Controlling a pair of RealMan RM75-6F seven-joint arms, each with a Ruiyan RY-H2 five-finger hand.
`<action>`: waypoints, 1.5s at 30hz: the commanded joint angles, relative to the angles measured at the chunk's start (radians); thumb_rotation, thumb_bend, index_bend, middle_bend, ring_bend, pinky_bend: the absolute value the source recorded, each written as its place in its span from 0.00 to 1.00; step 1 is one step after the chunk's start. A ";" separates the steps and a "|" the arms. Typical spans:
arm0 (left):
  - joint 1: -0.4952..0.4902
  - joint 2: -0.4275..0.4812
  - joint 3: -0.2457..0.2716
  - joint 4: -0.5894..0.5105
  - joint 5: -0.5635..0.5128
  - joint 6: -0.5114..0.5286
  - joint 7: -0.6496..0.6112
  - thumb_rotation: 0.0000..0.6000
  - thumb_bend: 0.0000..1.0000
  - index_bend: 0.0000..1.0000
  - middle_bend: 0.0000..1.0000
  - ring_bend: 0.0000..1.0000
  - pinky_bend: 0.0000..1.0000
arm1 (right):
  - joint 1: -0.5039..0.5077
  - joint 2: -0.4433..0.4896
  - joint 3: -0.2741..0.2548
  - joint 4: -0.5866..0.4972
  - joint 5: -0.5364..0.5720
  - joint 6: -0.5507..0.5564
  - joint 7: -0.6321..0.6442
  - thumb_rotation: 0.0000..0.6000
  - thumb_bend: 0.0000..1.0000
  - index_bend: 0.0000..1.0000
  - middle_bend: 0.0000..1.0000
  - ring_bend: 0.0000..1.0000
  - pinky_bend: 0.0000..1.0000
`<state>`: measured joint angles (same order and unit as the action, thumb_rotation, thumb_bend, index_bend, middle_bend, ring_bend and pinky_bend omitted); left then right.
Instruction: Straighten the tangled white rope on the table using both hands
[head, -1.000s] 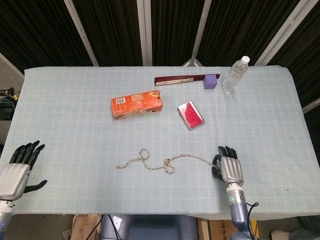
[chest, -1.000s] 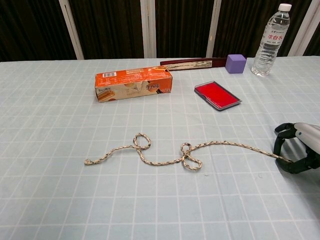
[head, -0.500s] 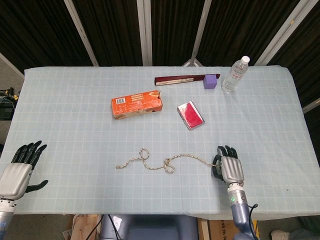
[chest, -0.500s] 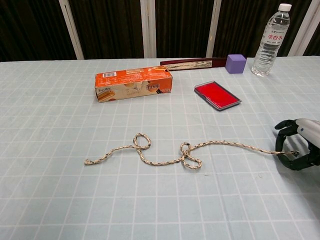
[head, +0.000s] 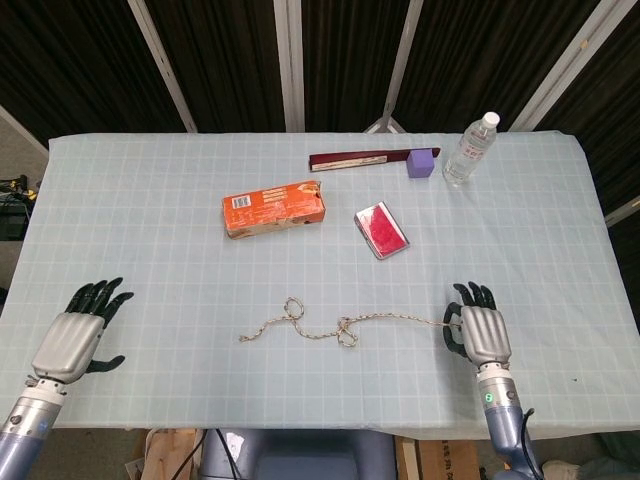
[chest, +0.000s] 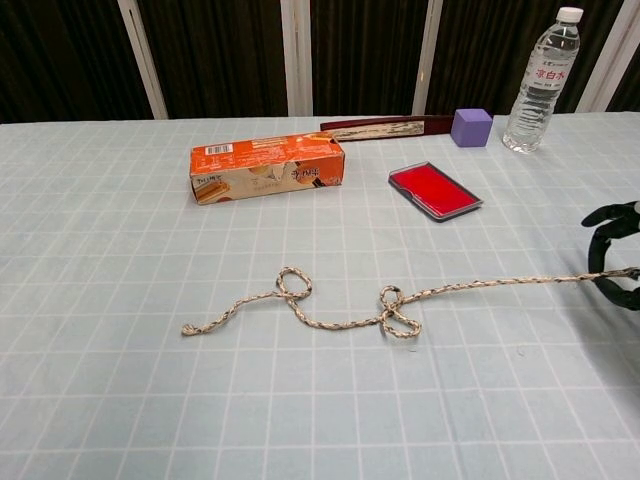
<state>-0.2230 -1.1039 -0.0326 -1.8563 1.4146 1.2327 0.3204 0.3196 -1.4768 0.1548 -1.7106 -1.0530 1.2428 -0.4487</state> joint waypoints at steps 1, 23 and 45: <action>-0.061 -0.019 -0.034 -0.056 -0.080 -0.069 0.087 1.00 0.13 0.24 0.00 0.00 0.00 | -0.005 0.017 -0.006 -0.017 -0.013 -0.006 0.025 1.00 0.49 0.58 0.17 0.00 0.00; -0.243 -0.496 -0.118 0.014 -0.376 -0.047 0.395 1.00 0.35 0.39 0.04 0.00 0.00 | -0.003 0.043 -0.006 -0.023 -0.012 -0.018 0.095 1.00 0.49 0.58 0.17 0.00 0.00; -0.329 -0.728 -0.145 0.131 -0.526 -0.003 0.463 1.00 0.36 0.44 0.05 0.00 0.00 | 0.001 0.048 -0.006 -0.013 0.007 -0.017 0.105 1.00 0.49 0.58 0.17 0.00 0.00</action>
<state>-0.5500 -1.8303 -0.1784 -1.7274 0.8905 1.2299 0.7841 0.3209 -1.4292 0.1484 -1.7235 -1.0459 1.2252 -0.3434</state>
